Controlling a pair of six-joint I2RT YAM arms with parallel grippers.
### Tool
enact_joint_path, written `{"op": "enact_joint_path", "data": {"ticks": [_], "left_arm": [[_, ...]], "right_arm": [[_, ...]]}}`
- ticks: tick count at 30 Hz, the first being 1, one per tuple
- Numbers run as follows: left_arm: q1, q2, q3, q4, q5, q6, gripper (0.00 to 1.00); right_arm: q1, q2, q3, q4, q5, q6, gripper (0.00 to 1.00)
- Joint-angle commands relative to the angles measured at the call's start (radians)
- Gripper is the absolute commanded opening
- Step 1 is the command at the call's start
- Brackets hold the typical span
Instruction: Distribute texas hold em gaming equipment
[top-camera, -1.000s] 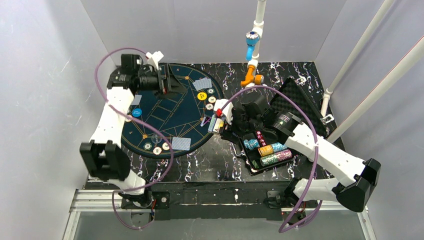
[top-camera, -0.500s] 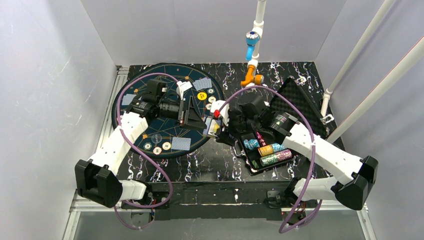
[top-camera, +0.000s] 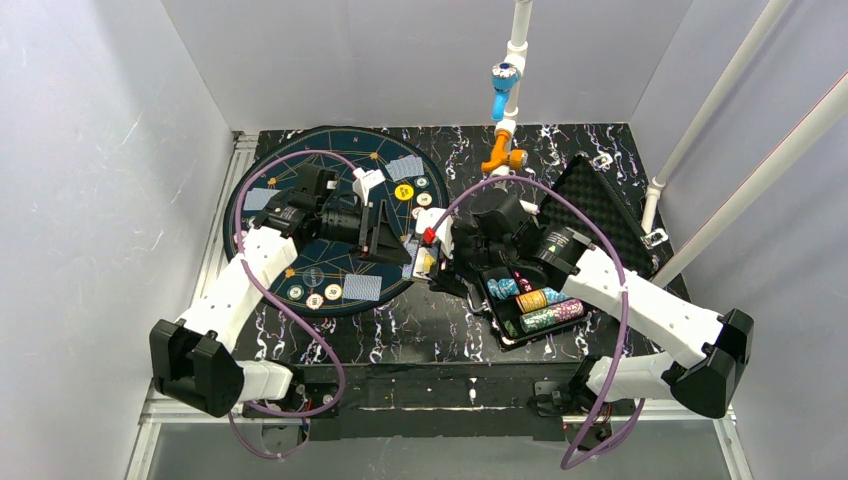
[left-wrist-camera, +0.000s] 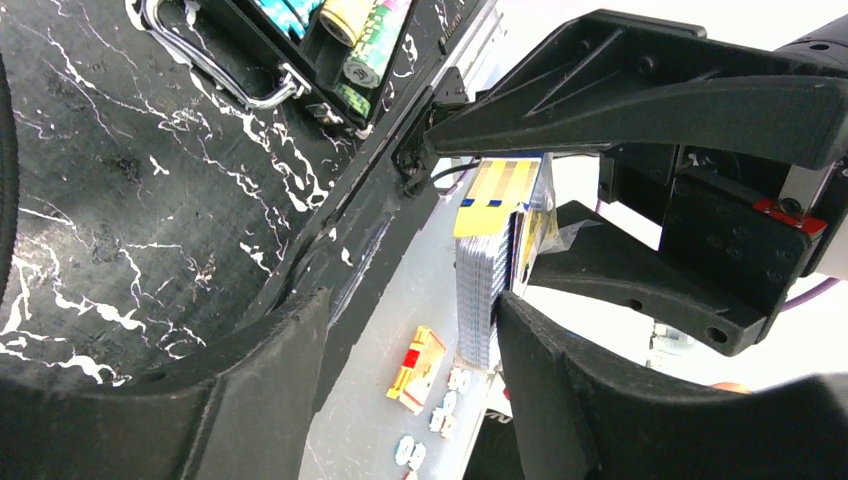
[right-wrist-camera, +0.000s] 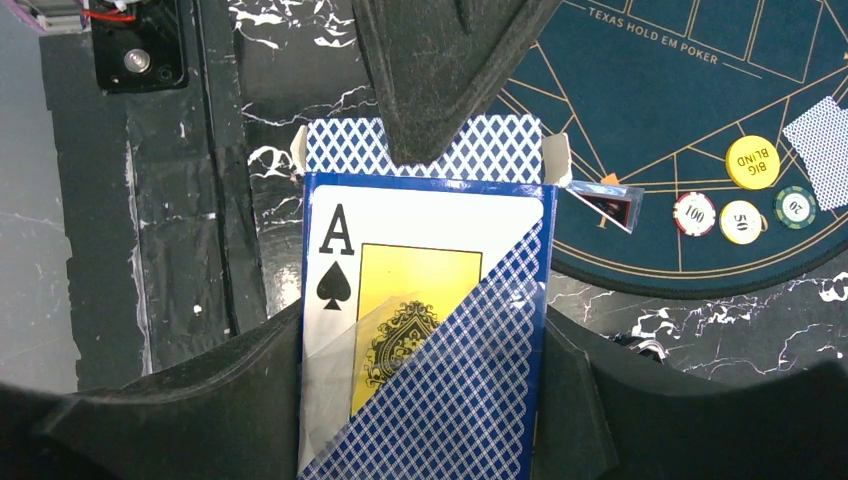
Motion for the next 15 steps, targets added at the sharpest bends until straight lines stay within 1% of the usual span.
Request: {"op": "enact_joint_path", "data": {"ticks": [1,3,7,9,12,15], "left_arm": [[0.003,-0.055,-0.022,-0.097,-0.027,0.066,0.58],[0.029,-0.064,-0.019,-0.121,-0.008,0.077,0.56],[0.085,-0.087,-0.003,-0.118,0.055,0.071,0.55],[0.088,-0.104,0.002,-0.086,0.079,0.055,0.56],[0.082,-0.122,-0.011,0.018,0.12,-0.033,0.58],[0.052,-0.112,-0.016,0.049,0.108,-0.05,0.59]], "right_arm": [[0.005,-0.018,0.042,0.051,-0.013,-0.028,0.01],[0.005,-0.022,0.041,0.042,-0.01,-0.03,0.01],[0.006,-0.036,0.024,0.029,-0.005,-0.034,0.01],[0.006,-0.036,0.016,0.026,-0.003,-0.035,0.01],[0.006,-0.034,0.011,0.028,-0.006,-0.034,0.01],[0.008,-0.025,0.017,0.038,-0.007,-0.029,0.01]]}}
